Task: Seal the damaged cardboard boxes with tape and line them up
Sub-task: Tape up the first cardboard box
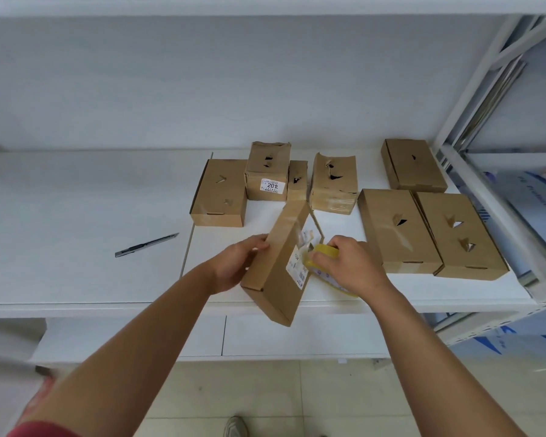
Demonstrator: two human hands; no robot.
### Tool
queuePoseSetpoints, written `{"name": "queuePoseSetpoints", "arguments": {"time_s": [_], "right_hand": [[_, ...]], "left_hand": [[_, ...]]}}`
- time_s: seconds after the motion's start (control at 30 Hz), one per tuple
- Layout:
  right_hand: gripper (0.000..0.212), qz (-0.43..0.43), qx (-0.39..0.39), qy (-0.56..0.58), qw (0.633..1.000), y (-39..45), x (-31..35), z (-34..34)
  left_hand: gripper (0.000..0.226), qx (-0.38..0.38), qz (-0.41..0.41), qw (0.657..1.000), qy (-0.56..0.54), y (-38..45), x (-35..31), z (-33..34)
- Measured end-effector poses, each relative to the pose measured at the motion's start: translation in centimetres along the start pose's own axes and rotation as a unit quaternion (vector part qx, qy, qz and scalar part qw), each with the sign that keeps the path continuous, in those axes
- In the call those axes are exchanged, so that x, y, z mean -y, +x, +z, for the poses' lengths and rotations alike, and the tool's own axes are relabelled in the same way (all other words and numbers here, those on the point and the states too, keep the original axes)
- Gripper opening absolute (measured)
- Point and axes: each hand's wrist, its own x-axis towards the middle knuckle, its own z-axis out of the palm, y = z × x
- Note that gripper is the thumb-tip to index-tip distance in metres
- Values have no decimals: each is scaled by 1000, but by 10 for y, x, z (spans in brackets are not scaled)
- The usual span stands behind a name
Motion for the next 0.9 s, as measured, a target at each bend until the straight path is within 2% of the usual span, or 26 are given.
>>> {"name": "queuePoseSetpoints", "arguments": {"time_s": [0.07,0.1,0.2,0.3,0.37,0.5,0.6,0.7,0.8,0.9], "right_hand": [[39,1,4,-19,1000,2,0,5],[40,1,10,-28,1000,3,1,8],[41,-8,15,-55,998,7,4,14],[40,-19,14,-76,997,10,7,13],[40,-27,16,-80,996,11,7,12],[55,-21,10,-70,997,10,11,11],[75,-8,40,-23,999,7,8,8],[91,-58,58,71,994,-4,-10,13],[85,-84,42,128,987,-10,-25,28],[69,-62,9,163,985,-10,-28,41]], "left_hand": [[40,-44,-4,993,112,-1,-14,4],[46,-55,-5,987,152,-1,-20,7],[87,-67,-3,973,222,2,-35,16],[100,-57,9,957,285,3,-39,26],[98,-45,28,952,302,4,-36,33],[95,-65,91,932,345,6,-38,33],[72,-89,140,918,360,4,-38,24],[56,-131,142,902,387,2,-29,15],[52,-134,126,893,411,3,-26,6],[61,-136,127,891,414,6,-31,0]]}}
